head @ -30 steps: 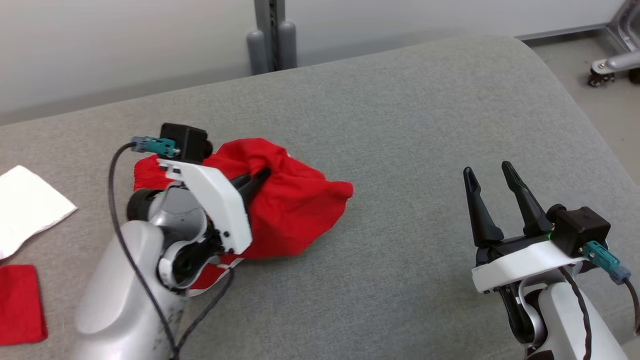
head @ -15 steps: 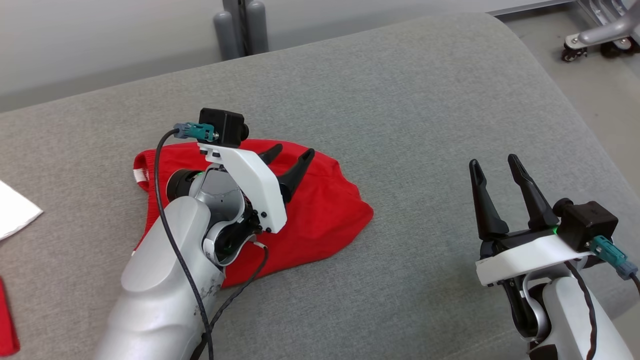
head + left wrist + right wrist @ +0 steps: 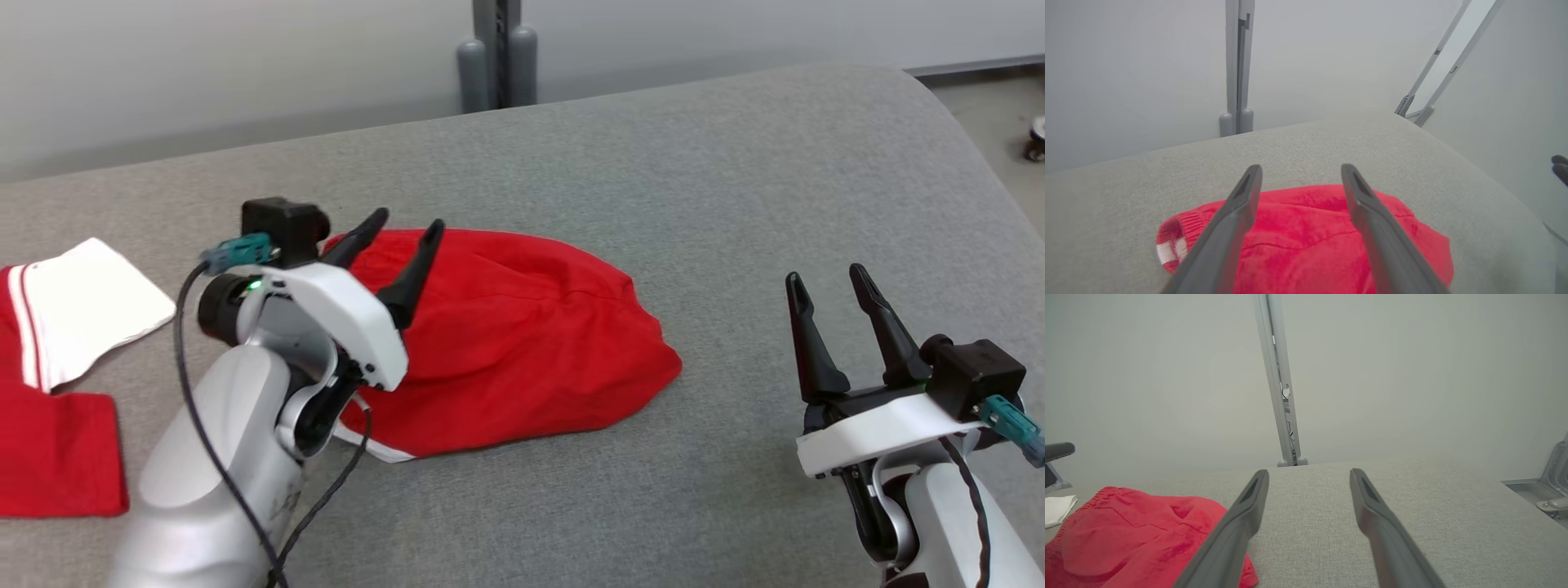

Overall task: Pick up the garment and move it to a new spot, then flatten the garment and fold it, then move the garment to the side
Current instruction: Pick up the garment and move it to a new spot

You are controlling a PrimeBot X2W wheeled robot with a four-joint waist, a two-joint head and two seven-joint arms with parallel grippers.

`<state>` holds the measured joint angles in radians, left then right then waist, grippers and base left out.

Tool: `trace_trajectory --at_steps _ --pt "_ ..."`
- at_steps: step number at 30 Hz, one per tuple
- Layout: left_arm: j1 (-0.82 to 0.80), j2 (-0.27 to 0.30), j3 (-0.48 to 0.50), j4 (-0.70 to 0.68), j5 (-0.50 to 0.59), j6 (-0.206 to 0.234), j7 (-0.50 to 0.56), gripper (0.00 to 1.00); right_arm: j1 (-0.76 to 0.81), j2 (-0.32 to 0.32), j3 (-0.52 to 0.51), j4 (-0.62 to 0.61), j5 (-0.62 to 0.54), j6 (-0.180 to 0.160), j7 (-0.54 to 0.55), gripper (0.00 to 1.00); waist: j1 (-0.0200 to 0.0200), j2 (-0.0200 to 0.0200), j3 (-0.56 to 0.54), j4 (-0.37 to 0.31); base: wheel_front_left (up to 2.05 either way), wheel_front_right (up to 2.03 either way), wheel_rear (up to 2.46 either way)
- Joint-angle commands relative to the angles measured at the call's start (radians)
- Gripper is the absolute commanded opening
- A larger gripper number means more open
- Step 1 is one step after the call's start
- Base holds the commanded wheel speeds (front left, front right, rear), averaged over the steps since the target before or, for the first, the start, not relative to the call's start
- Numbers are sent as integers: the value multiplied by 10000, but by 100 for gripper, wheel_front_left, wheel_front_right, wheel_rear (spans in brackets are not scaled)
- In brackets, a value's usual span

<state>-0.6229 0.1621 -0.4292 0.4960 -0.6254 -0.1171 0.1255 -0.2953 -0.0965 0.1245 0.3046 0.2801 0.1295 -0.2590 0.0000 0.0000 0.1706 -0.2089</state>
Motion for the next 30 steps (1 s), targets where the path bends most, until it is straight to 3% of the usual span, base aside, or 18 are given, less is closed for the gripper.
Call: trace_trajectory --at_steps 1,18,30 --pt "196 145 85 -145 70 74 -184 100 173 -85 -55 -24 -72 23 -58 100 0 0 -124 221 0 0 0" --pt "3037 1365 1091 -2634 641 1402 -2775 100 812 -303 -337 -390 -103 23 -59 100 0 0 -697 1403 0 0 0" --pt "5484 1472 2161 -4334 855 2495 -3836 100 1472 -296 -310 -1064 -223 23 -52 100 0 0 -1004 1514 0 0 0"
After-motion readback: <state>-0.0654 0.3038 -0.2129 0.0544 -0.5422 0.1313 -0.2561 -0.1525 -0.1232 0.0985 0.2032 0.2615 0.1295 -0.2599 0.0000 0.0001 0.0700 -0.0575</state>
